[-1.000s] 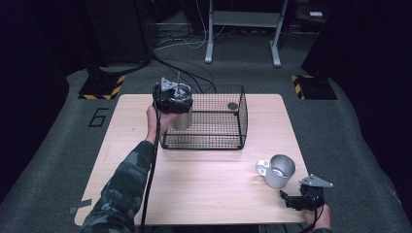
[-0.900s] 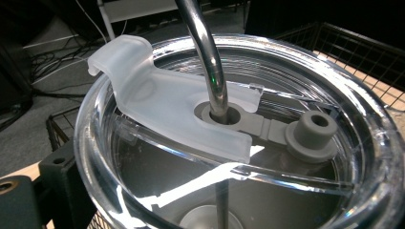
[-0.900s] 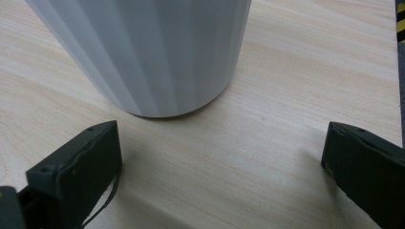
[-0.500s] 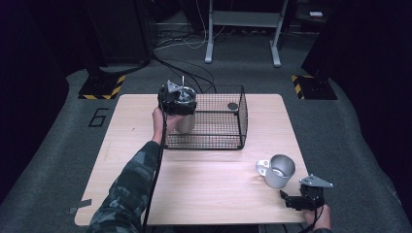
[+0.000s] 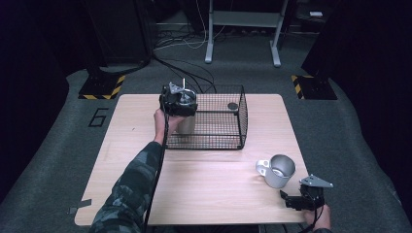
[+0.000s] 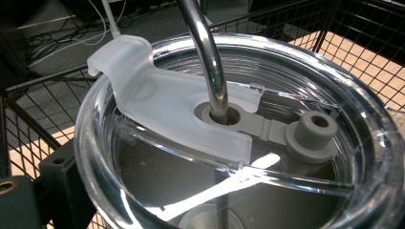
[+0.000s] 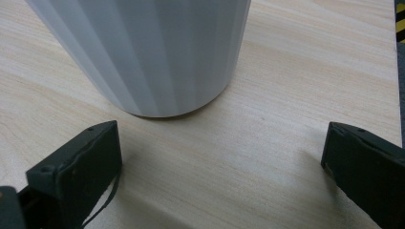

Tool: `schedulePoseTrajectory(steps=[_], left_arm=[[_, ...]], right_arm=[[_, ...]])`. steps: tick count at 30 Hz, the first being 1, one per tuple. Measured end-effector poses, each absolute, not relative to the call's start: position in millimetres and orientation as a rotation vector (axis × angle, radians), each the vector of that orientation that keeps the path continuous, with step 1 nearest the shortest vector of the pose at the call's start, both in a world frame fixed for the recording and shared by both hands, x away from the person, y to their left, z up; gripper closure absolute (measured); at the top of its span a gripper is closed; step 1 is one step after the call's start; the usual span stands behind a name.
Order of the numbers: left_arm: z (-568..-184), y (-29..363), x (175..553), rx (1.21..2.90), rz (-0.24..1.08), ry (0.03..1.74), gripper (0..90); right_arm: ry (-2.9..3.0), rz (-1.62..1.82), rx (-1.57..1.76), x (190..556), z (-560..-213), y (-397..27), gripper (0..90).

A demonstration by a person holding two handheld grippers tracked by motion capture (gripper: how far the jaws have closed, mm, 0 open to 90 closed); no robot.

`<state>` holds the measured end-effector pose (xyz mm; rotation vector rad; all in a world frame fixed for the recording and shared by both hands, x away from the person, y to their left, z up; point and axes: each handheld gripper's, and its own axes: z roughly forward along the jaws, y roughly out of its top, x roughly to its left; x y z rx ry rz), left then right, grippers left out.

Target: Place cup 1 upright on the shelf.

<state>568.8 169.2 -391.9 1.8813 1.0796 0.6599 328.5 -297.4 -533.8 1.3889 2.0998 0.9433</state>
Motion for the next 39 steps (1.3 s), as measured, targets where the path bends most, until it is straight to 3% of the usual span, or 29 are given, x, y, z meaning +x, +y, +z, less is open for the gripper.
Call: schedulePoseTrajectory(steps=[39], left_arm=[[-413.2, 167.0, 569.6, 1.924, 0.619, 1.109, 3.5]], right_arm=[[2.100, 0.940, 1.394, 328.3, -533.7, -297.2, 0.0]])
